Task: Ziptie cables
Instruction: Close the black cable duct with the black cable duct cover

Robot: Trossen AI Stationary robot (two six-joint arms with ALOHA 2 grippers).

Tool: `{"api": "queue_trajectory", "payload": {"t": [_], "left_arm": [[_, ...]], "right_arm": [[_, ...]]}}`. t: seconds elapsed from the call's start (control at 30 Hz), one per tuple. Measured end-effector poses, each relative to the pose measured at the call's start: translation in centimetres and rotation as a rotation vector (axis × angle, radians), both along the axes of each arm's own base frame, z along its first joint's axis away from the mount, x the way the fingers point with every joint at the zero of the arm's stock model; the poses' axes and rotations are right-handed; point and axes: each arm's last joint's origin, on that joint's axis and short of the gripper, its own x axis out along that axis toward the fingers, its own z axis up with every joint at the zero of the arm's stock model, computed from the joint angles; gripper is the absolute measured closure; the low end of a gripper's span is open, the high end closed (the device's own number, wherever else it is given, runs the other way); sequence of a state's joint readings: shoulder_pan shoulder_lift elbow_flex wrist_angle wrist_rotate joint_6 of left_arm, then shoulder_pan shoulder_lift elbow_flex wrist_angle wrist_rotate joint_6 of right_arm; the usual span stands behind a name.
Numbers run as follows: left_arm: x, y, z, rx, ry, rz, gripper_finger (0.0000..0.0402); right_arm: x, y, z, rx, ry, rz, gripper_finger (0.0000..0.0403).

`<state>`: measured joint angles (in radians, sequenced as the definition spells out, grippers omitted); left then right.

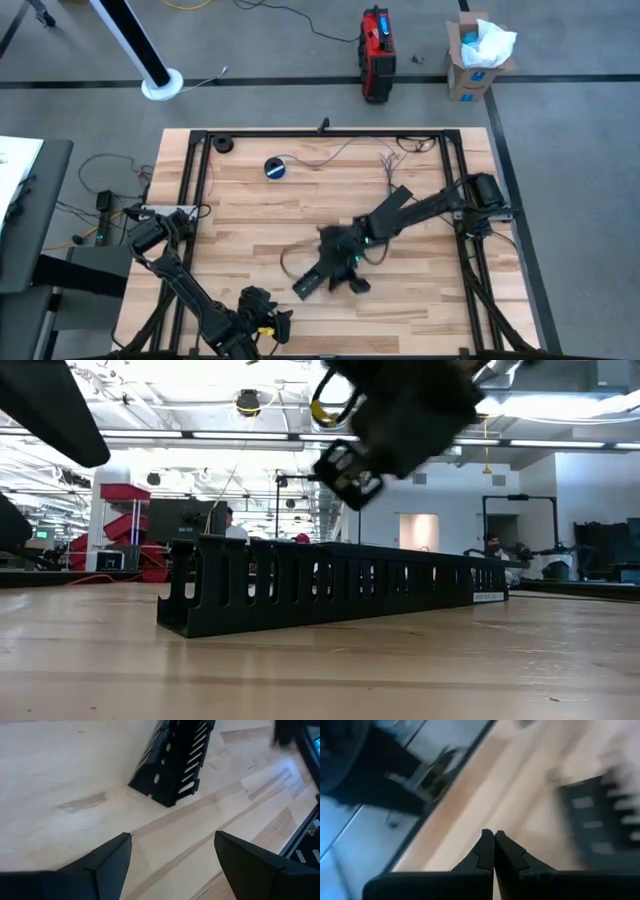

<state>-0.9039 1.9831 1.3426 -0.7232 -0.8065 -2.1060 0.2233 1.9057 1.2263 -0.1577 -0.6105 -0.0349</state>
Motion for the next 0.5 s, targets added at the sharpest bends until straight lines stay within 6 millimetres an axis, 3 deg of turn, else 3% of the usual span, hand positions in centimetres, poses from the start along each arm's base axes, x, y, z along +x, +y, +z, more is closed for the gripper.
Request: {"api": "queue_trajectory", "payload": {"t": [0.1, 0.2, 0.5], "left_arm": [[0.0, -0.1, 0.0, -0.026, 0.018, -0.004, 0.0126], [0.0, -0.1, -0.1, -0.034, 0.026, -0.006, 0.0126], [0.0, -0.1, -0.1, -0.017, 0.035, -0.023, 0.0126]], "right_arm": [[0.6, -1.8, 0.3, -0.005, -0.022, -0.056, 0.0403], [0.8, -2.2, 0.3, -0.034, -0.036, -0.093, 0.0403], [0.3, 0.9, -0.6, -0.153, -0.074, -0.103, 0.0403]]}}
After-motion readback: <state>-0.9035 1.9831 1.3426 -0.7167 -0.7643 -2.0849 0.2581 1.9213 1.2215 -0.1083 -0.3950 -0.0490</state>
